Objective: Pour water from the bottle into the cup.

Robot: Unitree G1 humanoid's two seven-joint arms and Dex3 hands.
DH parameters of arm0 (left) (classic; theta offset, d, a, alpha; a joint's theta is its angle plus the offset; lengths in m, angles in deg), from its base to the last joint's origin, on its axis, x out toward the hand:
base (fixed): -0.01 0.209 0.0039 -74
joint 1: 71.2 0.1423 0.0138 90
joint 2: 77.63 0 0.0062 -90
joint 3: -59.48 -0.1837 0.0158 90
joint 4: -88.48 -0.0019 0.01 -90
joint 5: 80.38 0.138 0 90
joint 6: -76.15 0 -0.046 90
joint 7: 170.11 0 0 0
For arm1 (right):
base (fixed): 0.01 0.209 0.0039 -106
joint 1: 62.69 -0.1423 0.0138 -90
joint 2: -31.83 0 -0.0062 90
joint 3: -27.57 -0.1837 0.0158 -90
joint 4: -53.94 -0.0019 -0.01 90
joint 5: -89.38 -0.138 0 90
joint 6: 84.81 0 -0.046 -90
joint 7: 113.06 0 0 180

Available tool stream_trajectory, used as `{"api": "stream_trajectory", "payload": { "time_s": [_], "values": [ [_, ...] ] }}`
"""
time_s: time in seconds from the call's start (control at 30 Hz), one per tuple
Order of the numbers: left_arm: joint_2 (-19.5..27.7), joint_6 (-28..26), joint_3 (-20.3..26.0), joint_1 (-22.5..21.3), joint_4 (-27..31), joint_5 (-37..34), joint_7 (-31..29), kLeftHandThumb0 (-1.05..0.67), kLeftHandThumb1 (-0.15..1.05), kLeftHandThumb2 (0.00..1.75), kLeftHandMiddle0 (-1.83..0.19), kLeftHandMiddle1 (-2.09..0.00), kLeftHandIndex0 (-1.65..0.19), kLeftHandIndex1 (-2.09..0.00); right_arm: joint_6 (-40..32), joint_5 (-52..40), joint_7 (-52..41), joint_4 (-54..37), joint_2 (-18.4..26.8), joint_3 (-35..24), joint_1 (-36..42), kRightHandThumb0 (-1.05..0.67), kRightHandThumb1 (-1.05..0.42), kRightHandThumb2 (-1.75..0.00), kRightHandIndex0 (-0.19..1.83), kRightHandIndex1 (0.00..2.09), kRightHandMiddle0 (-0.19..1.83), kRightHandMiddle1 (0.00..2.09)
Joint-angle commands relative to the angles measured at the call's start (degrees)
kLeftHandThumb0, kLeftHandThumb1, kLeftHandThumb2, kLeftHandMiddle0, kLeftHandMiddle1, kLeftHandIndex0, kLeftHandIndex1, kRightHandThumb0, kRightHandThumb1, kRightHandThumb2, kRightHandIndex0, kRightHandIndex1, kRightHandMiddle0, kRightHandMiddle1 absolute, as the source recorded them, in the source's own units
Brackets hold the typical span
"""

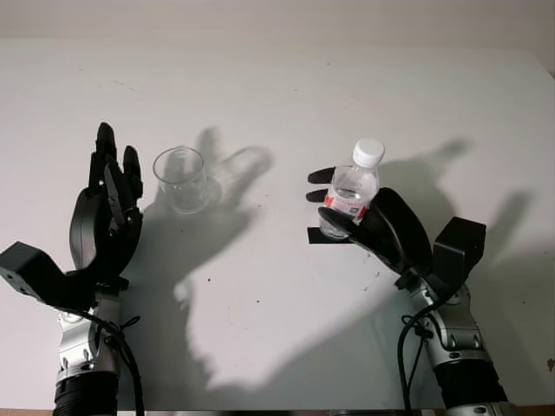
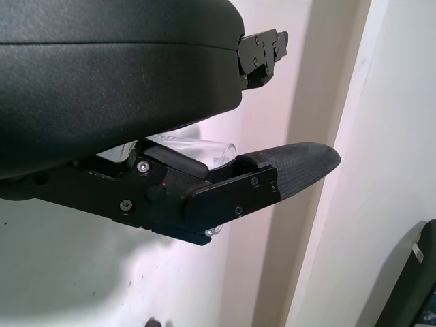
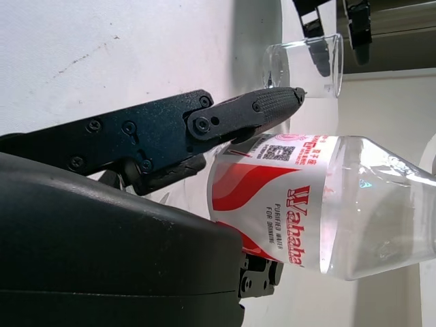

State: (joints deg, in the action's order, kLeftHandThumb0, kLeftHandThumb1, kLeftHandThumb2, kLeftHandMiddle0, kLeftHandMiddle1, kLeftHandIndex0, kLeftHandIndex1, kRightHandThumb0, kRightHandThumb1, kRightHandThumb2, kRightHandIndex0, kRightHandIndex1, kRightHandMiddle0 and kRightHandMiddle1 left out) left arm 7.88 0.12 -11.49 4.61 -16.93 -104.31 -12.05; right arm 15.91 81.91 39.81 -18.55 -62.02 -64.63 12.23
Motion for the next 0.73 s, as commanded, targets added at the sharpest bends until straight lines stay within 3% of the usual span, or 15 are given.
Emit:
{"api": "stream_trajectory", "payload": {
  "time_s": [0.0, 0.2, 0.37, 0.47, 0.7],
  "values": [
    [0.38, -0.03, 0.17, 0.74, -0.28, 0.25, -0.05, -0.76, 1.05, 0.72, 0.19, 0.0, 0.19, 0.0, 0.34, 1.07, 0.24, 1.06, 0.63, 0.63, 3.23, -0.61, -1.02, -0.05, 0.04, 0.4, 0.06, 0.55],
    [0.54, -0.19, 0.11, 0.65, -0.31, 0.36, -0.05, -0.76, 1.05, 0.72, 0.19, 0.0, 0.19, 0.0, 2.0, 1.4, -0.47, 2.01, 1.21, 0.73, 3.87, -0.67, -1.0, -0.05, 0.02, 0.11, 0.06, 0.3],
    [0.59, -0.14, 0.27, 0.65, -0.44, 0.18, -0.21, -0.75, 1.05, 0.73, 0.19, 0.0, 0.19, 0.0, 6.85, 3.13, 0.35, 4.58, 1.57, 0.59, 3.09, -0.89, -0.98, -0.05, -0.18, 0.0, -0.18, 0.03],
    [0.63, -0.34, 0.28, 0.69, -0.25, 0.23, -0.03, -0.75, 1.05, 0.73, 0.19, 0.0, 0.19, 0.0, 10.35, 5.5, 3.79, 7.25, 1.43, 0.1, 1.67, -0.97, -1.0, -0.06, -0.19, 0.0, -0.19, 0.0],
    [0.88, -0.18, 0.48, 0.91, -0.58, -0.26, -1.14, -0.75, 1.05, 0.73, 0.19, 0.0, 0.19, 0.0, 13.62, 2.22, 6.56, 13.38, 0.27, -2.8, -3.22, -0.91, -0.97, -0.04, -0.19, 0.0, -0.19, 0.0]
  ]
}}
